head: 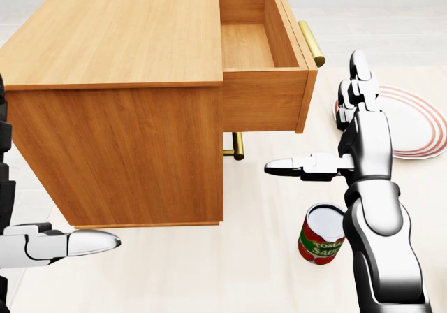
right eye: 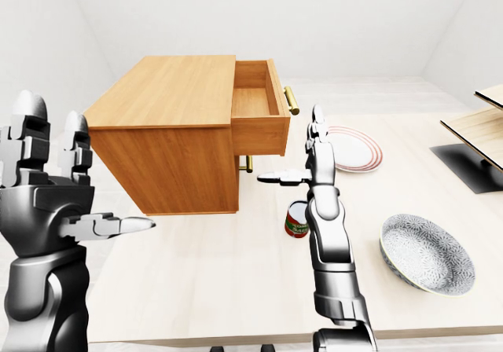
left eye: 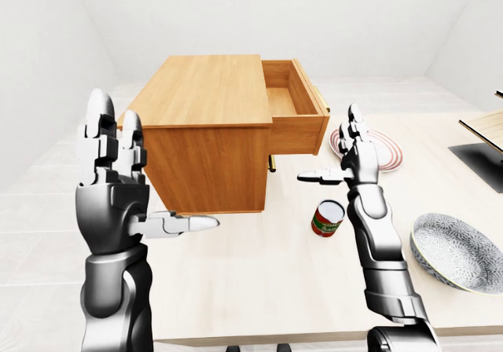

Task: Close the top drawer of the cabinet.

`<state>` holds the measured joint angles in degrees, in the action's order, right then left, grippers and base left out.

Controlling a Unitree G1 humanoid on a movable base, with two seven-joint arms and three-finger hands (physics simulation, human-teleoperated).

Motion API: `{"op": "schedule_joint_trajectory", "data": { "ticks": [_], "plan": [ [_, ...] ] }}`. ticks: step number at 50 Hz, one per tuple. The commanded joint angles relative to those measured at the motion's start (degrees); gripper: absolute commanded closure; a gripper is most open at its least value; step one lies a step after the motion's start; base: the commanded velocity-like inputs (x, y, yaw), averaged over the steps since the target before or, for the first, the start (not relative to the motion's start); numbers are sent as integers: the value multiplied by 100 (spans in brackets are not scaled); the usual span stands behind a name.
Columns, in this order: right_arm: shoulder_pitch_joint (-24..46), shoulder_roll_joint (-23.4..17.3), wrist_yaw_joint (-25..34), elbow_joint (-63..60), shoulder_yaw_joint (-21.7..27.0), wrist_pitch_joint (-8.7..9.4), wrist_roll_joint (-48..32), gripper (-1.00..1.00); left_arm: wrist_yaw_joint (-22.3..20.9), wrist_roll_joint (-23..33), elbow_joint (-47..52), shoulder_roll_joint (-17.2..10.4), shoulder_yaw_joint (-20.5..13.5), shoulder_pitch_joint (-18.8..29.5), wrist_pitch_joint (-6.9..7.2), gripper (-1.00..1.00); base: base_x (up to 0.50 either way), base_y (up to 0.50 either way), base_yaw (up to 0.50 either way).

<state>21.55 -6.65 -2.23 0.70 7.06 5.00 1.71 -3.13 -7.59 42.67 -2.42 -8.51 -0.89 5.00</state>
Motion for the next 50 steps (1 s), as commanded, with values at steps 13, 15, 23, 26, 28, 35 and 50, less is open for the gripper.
{"op": "schedule_joint_trajectory", "data": {
  "ticks": [13, 15, 23, 26, 28, 35, 50],
  "plan": [
    [641, -158, -140, 1340, -41, 0, 38, -100, -124, 105, 6, 31, 36, -65, 0, -100, 0, 0, 0],
    [729, -143, -132, 1404, -47, 0, 59, -100, -123, 123, 16, 28, 48, -73, 0, -100, 0, 0, 0],
    [987, -164, -137, 1727, -86, 0, 41, -100, -143, 153, -47, 32, 71, -58, 0, -100, 0, 0, 0],
    [1030, -147, -132, 1787, -113, 0, 20, -100, -142, 151, -13, 32, 66, -65, 0, -100, 0, 0, 0],
    [1057, -127, -141, 1758, -131, 0, 14, -100, -139, 166, -19, 32, 77, -62, 0, -100, 0, 0, 0],
    [1141, -74, -118, 1936, -197, 0, -66, -100, -155, 179, -53, 34, 85, -73, 0, -100, 0, 0, 0],
    [1158, 125, -77, 2176, -352, -86, -223, -100, -166, 191, -86, 29, 83, -53, 0, -100, 0, 0, 0]
  ]
}}
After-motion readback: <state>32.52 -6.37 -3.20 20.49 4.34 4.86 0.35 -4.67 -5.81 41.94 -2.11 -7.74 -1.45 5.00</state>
